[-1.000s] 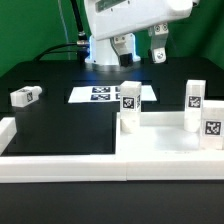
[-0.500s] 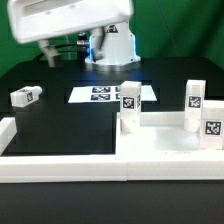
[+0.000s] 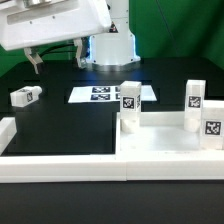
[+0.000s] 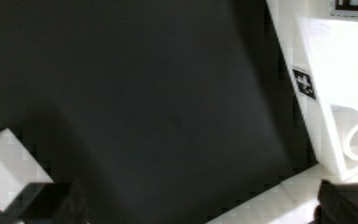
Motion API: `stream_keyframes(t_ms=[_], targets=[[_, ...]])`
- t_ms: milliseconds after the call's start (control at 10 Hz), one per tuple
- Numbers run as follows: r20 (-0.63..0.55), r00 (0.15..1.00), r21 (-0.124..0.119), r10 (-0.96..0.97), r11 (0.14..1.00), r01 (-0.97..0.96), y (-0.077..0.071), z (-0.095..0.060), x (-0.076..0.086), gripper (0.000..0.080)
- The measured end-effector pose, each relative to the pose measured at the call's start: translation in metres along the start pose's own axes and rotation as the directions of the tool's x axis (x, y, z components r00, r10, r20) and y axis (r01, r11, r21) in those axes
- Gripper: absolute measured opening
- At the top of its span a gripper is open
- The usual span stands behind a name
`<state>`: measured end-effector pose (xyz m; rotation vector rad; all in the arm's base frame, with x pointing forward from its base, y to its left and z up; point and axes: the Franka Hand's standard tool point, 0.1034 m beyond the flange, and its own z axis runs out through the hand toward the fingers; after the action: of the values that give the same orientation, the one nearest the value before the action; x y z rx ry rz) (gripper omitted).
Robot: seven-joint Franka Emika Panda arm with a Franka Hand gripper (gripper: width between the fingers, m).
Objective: Assemble square table
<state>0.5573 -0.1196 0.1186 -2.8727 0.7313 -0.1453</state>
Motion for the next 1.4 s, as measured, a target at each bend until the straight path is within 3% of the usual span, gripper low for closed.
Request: stream_keyframes(t_ms=[100, 200, 300, 400, 500, 600, 700, 1000, 1100, 1200, 1300, 1400], targets=[[0.010, 1.000, 0.001, 0.005, 1.000, -0.005, 0.003, 0.002, -0.002, 0.0649], [0.137, 0.989, 0.009, 0.057, 0.998, -0.059, 0.028, 0.015, -0.022, 0.0649], [0.218, 0.971, -0.003, 0.098, 0.995, -0.100, 0.053, 0.021, -0.032, 0.0649], [0.240, 0.964, -0.021, 0.117, 0.993, -0.115, 0.079, 0.028, -0.039, 0.0649], [0.188, 0.977, -0.036, 0.100, 0.995, -0.095, 0.102, 0.036, -0.040, 0.0649], [0.157, 0.981, -0.037, 0.110, 0.994, -0.105, 0.110, 0.040, -0.042, 0.0649], [0.167, 0.980, -0.032, 0.107, 0.994, -0.103, 0.104, 0.039, -0.041, 0.0649], [0.196, 0.974, -0.026, 0.111, 0.994, -0.108, 0.106, 0.040, -0.046, 0.0649], [0.234, 0.969, -0.029, 0.076, 0.997, -0.072, 0.122, 0.045, -0.055, 0.0649], [0.316, 0.947, -0.056, 0.065, 0.997, -0.050, 0.149, 0.045, -0.064, 0.0649], [0.464, 0.884, -0.072, 0.054, 0.997, -0.022, 0.174, 0.033, -0.071, 0.0649], [0.505, 0.861, -0.085, 0.058, 0.996, -0.017, 0.184, 0.028, -0.064, 0.0649]])
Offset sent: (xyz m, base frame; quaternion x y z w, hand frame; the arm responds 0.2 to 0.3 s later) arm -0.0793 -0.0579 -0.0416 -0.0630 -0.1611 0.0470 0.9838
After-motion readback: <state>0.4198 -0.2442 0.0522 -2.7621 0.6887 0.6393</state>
